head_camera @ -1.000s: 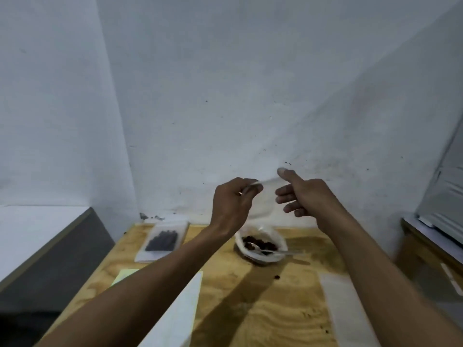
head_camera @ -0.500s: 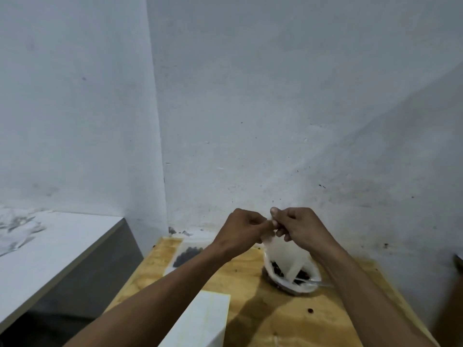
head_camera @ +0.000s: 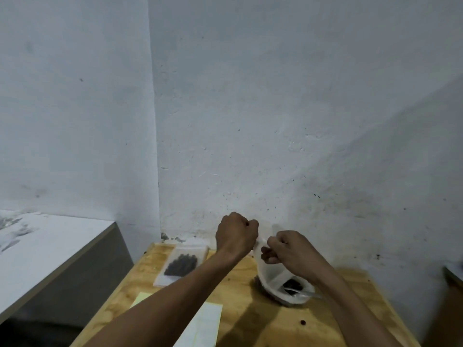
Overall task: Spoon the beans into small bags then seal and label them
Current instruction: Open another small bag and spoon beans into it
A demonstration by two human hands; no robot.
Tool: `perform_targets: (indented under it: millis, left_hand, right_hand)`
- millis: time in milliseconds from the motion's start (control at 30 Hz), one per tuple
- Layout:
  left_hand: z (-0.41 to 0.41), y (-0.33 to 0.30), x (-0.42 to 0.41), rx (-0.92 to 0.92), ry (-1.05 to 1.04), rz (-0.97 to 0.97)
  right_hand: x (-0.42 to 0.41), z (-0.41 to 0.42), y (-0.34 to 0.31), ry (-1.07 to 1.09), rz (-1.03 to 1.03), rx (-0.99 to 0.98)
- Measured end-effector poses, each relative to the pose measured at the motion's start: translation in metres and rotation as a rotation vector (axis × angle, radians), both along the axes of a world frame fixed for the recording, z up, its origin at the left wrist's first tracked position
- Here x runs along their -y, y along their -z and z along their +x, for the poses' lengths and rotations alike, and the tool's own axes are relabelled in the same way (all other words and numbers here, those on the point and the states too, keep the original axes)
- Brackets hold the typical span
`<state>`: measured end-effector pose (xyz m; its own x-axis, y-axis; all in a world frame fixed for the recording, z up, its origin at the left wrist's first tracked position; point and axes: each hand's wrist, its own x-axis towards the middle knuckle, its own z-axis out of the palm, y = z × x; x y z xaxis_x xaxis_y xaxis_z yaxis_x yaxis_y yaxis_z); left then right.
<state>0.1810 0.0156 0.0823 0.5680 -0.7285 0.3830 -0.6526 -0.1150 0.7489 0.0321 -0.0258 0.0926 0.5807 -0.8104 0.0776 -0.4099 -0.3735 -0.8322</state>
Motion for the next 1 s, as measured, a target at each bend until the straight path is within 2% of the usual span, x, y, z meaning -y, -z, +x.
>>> perform_targets:
  millis: [67,167,233,300,400,533,600,733,833,1000]
  left_hand:
    - [0.007,-0.007,-0.004,-0.003,0.116,-0.011]
    - [0.016,-0.016,-0.019,-0.045,0.486,0.114]
    - [0.022,-0.021,-0.025,0.040,0.632,0.252]
    - [0.024,-0.022,-0.028,0.173,0.687,0.338]
    - [0.027,-0.019,-0.024,0.317,0.688,0.365]
    - [0.024,-0.013,-0.022,0.457,0.650,0.326]
    - [0.023,-0.010,-0.022,0.508,0.601,0.308]
    - [0.025,0.002,-0.020,0.599,0.528,0.319]
    - [0.022,0.011,-0.018,0.682,0.520,0.254]
    - [0.011,0.021,-0.013,0.708,0.544,0.195]
  right_hand:
    - [0.001,-0.003,-0.003,0.010,0.076,0.113]
    - [0.004,-0.014,-0.013,-0.025,0.156,0.253]
    - [0.005,-0.020,-0.017,-0.043,0.043,0.187]
    - [0.001,-0.020,-0.020,-0.077,-0.075,0.075]
    - [-0.001,-0.016,-0.017,-0.107,-0.118,0.016]
    - [0.008,-0.015,-0.007,-0.033,-0.127,-0.026]
    - [0.011,-0.014,-0.006,0.038,-0.109,-0.023]
    - [0.006,-0.018,-0.009,0.205,-0.238,0.009]
    - [0.007,-0.022,-0.014,0.033,-0.019,0.032]
    - [0.009,-0.023,-0.009,-0.045,0.022,-0.069]
